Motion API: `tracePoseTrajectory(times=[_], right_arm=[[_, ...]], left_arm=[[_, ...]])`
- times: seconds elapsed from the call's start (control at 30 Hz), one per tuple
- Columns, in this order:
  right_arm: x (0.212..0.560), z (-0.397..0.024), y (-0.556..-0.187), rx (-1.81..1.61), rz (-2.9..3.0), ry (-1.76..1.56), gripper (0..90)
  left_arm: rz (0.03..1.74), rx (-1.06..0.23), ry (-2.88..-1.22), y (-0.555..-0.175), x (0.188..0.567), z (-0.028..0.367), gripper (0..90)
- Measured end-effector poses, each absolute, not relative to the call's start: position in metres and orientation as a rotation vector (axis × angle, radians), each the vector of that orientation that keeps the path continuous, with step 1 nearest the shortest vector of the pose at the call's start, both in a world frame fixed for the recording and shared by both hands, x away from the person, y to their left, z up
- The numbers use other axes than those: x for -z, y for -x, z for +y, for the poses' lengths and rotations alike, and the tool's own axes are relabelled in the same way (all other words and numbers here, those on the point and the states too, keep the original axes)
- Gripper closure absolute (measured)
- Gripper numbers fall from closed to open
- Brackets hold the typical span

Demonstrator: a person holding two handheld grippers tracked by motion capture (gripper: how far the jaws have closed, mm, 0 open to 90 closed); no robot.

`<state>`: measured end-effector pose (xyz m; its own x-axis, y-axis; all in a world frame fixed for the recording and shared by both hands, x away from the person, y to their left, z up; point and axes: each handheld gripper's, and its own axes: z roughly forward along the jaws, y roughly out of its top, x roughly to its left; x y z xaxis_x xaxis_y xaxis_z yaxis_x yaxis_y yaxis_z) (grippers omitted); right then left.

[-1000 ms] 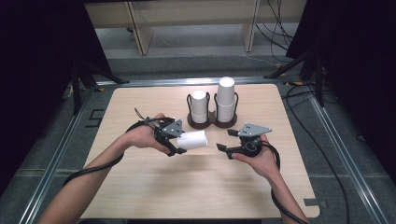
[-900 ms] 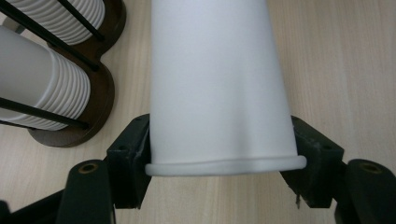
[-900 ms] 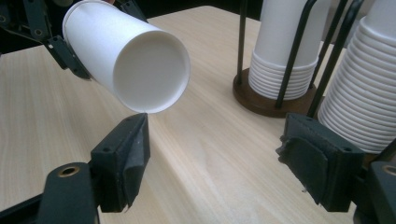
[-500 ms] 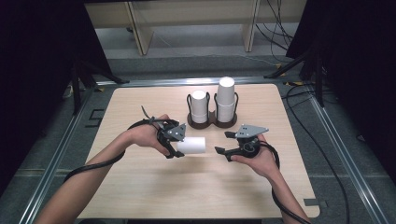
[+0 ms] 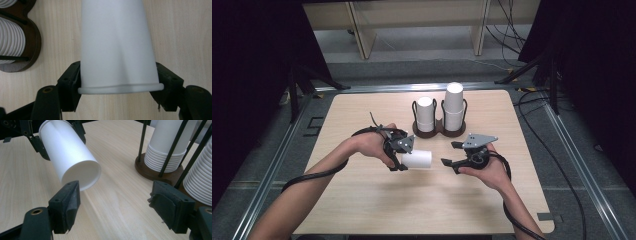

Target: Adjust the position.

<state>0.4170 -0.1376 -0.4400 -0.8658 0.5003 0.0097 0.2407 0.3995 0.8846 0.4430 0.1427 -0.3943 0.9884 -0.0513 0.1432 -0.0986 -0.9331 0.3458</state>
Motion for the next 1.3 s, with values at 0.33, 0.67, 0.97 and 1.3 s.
tracePoseTrajectory(times=[0.33, 0.67, 0.97, 1.3], right_arm=[[0.437, -0.134, -0.416, -1.441, 2.428, -0.635, 24.5], [0.437, -0.129, -0.415, -1.415, 2.463, -0.604, 24.9], [0.435, -0.126, -0.416, -1.397, 2.487, -0.556, 24.2], [0.436, -0.120, -0.417, -1.387, 2.510, -0.510, 23.9]], left_arm=[[-0.108, -0.187, -2.854, -0.442, 0.391, 0.134, 32.8], [-0.119, -0.186, -2.893, -0.442, 0.388, 0.127, 33.1], [-0.129, -0.173, -2.915, -0.441, 0.388, 0.122, 33.1], [-0.145, -0.174, -2.929, -0.441, 0.386, 0.119, 33.3]])
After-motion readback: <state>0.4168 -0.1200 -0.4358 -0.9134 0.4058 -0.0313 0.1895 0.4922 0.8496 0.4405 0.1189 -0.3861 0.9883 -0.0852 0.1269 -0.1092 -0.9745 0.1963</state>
